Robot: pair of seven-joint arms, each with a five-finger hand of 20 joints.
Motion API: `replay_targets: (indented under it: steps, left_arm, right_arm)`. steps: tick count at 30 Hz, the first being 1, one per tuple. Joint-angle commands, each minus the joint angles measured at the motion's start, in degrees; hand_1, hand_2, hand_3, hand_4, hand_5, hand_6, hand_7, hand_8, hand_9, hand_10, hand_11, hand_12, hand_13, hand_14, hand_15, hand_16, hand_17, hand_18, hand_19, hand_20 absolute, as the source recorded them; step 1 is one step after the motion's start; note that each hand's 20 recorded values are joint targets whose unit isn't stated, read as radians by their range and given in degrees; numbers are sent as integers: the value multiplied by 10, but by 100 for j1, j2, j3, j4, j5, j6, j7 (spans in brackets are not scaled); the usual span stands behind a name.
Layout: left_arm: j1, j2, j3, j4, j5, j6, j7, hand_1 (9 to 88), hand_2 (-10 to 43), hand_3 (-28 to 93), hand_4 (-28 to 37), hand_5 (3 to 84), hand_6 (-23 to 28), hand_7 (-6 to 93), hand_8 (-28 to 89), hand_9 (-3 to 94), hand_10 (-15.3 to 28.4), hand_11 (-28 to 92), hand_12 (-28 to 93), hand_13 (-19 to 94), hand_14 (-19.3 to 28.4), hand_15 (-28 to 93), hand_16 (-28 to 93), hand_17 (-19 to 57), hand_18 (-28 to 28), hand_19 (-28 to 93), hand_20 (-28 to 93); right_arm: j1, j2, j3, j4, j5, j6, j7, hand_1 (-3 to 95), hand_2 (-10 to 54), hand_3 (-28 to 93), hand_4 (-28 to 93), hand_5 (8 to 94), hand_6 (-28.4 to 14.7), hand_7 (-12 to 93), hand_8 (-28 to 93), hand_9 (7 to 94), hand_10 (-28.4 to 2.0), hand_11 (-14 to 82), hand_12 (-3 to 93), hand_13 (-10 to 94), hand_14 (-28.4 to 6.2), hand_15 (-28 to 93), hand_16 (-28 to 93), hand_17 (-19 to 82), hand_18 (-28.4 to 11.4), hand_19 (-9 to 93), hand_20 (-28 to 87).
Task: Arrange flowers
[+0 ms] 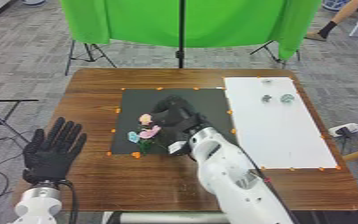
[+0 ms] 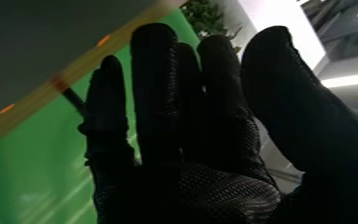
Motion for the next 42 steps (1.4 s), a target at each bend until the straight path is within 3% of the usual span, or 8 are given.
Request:
replay_targets:
  steps: [1, 8, 12, 17, 21, 24, 37, 42]
  left_arm:
    - [266, -61, -95, -81, -23, -58, 152, 279, 114, 779, -283, 458, 93, 88, -95, 412, 155, 180, 85, 312, 162, 315, -69, -74, 141, 361, 119]
    - [303, -41, -91, -85, 95, -184, 268, 281, 110, 780, -283, 457, 91, 89, -94, 413, 154, 180, 85, 313, 162, 314, -69, -72, 142, 360, 118]
    - [362, -40, -127, -144, 71, -70, 305, 283, 107, 780, -283, 457, 90, 90, -95, 413, 153, 179, 85, 314, 161, 311, -69, -72, 142, 360, 118]
    - [391, -52, -110, -150, 49, -89, 349, 283, 107, 778, -283, 458, 91, 89, -95, 413, 152, 178, 85, 316, 161, 310, -68, -71, 142, 359, 118]
    - [349, -63, -92, -133, 72, -99, 334, 283, 107, 778, -283, 459, 91, 89, -95, 414, 153, 178, 85, 316, 161, 310, -67, -71, 142, 360, 118]
    - [347, -71, -68, -152, 81, 60, 344, 284, 108, 777, -283, 459, 91, 89, -95, 414, 152, 179, 86, 316, 161, 311, -67, -71, 142, 359, 118]
    - [344, -89, -42, -148, 124, 20, 360, 285, 115, 776, -283, 462, 93, 90, -95, 415, 154, 183, 85, 315, 161, 313, -67, -72, 142, 360, 119]
    - [324, -91, -6, -147, 312, 76, 304, 285, 115, 776, -283, 462, 94, 90, -95, 415, 154, 182, 85, 314, 161, 313, -68, -72, 142, 360, 119]
  right_arm:
    - [283, 770, 797, -265, 234, -400, 634, 425, -95, 825, -283, 579, -22, 153, -131, 543, -134, 96, 139, 554, -126, 607, 185, 256, -208, 778, 335]
    - [477, 1622, 1446, 53, 56, -64, 1032, 424, -95, 826, -283, 546, -26, 149, -125, 513, -132, 94, 139, 544, -128, 601, 173, 252, -211, 772, 324]
    - [498, 1930, 1747, 179, 18, -199, 1387, 472, -95, 809, -282, 534, -23, 157, -130, 506, -129, 98, 138, 547, -116, 589, 199, 253, -211, 777, 317]
    - [630, 2145, 1827, 525, -366, -371, 1289, 528, -95, 769, -283, 514, -16, 162, -136, 495, -120, 98, 135, 552, -94, 562, 253, 257, -208, 786, 310]
    - [879, 2169, 1623, 1034, -837, -357, 1083, 526, -95, 771, -283, 503, -18, 157, -136, 484, -116, 94, 135, 553, -92, 560, 256, 258, -207, 789, 310]
    - [958, 2151, 1542, 1267, -1258, -408, 719, 525, -95, 770, -283, 497, -17, 156, -135, 478, -111, 93, 136, 554, -90, 560, 253, 259, -204, 790, 309]
    - [1341, 1979, 1240, 1970, -2320, -811, 476, 536, -95, 746, -283, 486, -6, 156, -136, 479, -98, 86, 130, 569, -77, 539, 260, 263, -200, 792, 308]
    - [1274, 2003, 1295, 2023, -2574, -686, 607, 536, -95, 746, -283, 489, -7, 156, -137, 476, -102, 84, 129, 572, -77, 532, 262, 276, -204, 807, 313]
